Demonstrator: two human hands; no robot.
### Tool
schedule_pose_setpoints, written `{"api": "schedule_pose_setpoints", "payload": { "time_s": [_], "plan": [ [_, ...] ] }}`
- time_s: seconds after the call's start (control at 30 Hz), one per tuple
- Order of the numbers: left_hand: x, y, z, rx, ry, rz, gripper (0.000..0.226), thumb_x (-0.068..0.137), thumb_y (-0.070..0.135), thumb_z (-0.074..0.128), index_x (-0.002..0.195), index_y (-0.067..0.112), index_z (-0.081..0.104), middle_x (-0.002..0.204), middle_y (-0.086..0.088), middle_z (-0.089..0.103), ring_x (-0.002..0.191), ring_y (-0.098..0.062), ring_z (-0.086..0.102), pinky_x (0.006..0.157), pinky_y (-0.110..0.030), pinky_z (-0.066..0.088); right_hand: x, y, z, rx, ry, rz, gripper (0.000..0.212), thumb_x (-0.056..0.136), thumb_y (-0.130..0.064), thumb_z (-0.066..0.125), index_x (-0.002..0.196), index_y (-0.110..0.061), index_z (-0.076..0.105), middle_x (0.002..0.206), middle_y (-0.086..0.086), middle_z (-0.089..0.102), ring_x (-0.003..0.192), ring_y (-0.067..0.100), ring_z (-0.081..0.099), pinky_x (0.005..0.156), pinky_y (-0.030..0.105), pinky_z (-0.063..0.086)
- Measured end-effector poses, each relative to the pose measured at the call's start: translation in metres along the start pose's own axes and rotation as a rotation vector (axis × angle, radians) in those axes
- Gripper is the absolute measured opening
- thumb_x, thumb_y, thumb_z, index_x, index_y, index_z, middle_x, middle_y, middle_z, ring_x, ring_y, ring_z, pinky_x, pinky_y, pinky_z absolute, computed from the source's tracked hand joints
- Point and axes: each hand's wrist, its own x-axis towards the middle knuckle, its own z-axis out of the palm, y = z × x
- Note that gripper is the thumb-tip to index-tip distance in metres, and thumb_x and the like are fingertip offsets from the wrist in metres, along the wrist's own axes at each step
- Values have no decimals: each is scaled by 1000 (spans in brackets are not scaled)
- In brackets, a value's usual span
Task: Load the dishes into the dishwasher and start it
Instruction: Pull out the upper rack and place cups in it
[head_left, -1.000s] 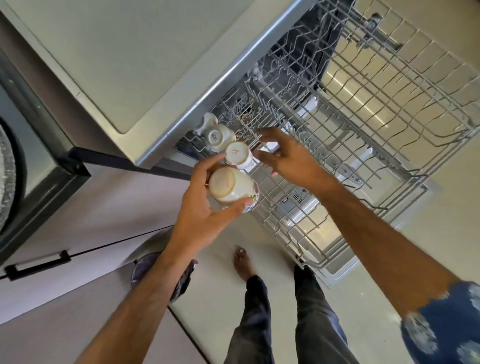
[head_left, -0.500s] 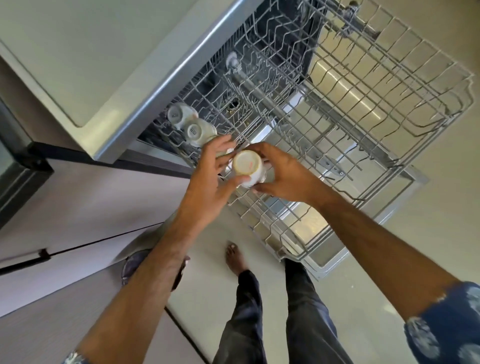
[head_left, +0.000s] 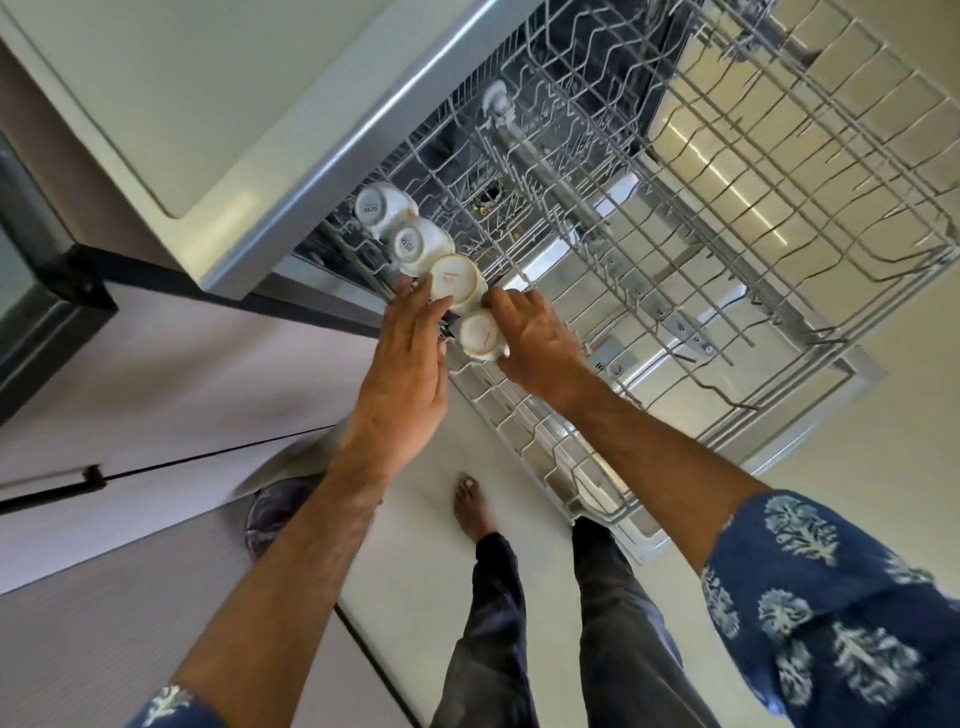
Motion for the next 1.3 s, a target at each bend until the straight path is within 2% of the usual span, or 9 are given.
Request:
{"api": "schedule_pose_setpoints", "payload": {
  "time_s": [0.13, 0.2, 0.37, 0.53, 0.67, 0.83, 1.0, 1.2, 1.3],
  "plan": [
    [0, 1, 1, -32, -6, -14, 48, 102, 15, 35, 150, 7, 35, 166, -10, 19, 156, -24, 6, 120, -52, 29, -1, 1, 5, 67, -3, -16, 69, 71, -12, 83, 131, -10, 49, 122, 13, 57, 108, 30, 52, 92, 44, 49],
    [0, 1, 1, -39, -6, -16, 48, 103, 16, 35, 150, 8, 35, 165, -10, 19, 156, -24, 7, 120, -52, 30, -1, 7, 1, 94, -73, -25, 76, 69, -10, 85, 136, -9, 47, 128, 14, 55, 113, 32, 51, 98, 44, 47],
    [-1, 0, -2, 9, -9, -5, 48, 103, 18, 37, 149, 6, 35, 164, -14, 21, 155, -25, 9, 118, -55, 32, -3, 7, -22, 173, -209, 8, 86, 75, -3, 79, 147, -11, 35, 144, 11, 43, 127, 27, 45, 102, 34, 41],
    [-17, 13, -18, 85, -64, -43, 56, 101, 22, 53, 150, 5, 33, 164, -15, 21, 154, -29, 16, 117, -55, 34, -22, -7, -60, 224, -177, -1, 76, 74, 3, 72, 144, -6, 42, 139, 16, 49, 124, 35, 50, 103, 44, 45],
    [-51, 31, -49, 93, -144, -192, 66, 99, 40, 45, 153, 7, 27, 161, -15, 27, 150, -31, 24, 116, -54, 33, -44, -41, -106, 285, -171, -27, 62, 82, -4, 68, 139, -7, 46, 131, 18, 53, 117, 34, 52, 97, 49, 46],
    [-116, 64, -111, 107, -104, -341, 73, 98, 54, 35, 155, 8, 25, 164, -14, 22, 153, -30, 17, 124, -51, 15, -73, -114, -155, 207, -275, -207, 68, 90, -21, 66, 150, -14, 34, 147, 13, 41, 134, 29, 39, 111, 44, 36],
    [-195, 63, -176, 277, -52, -444, 92, 88, 68, 12, 159, 8, 16, 167, -14, 13, 155, -30, 10, 125, -51, 8, -88, -221, -159, 20, -301, -559, 80, 90, -38, 69, 154, -12, 29, 158, 17, 29, 144, 33, 30, 117, 45, 26],
    [-341, 14, -259, 337, 223, -709, 91, 93, 70, 15, 159, 8, 19, 166, -13, 17, 154, -29, 12, 124, -52, 9, -103, -398, -125, -136, -273, -912, 83, 83, -40, 74, 149, -3, 38, 152, 25, 36, 132, 43, 45, 109, 52, 40],
    [-438, -14, -298, 322, 388, -875, 89, 93, 69, 27, 158, 9, 21, 166, -11, 20, 155, -27, 13, 124, -48, 4, -127, -500, -97, -174, -322, -1058, 82, 88, -39, 68, 154, -10, 28, 161, 16, 21, 144, 35, 30, 118, 46, 28]
  ]
}}
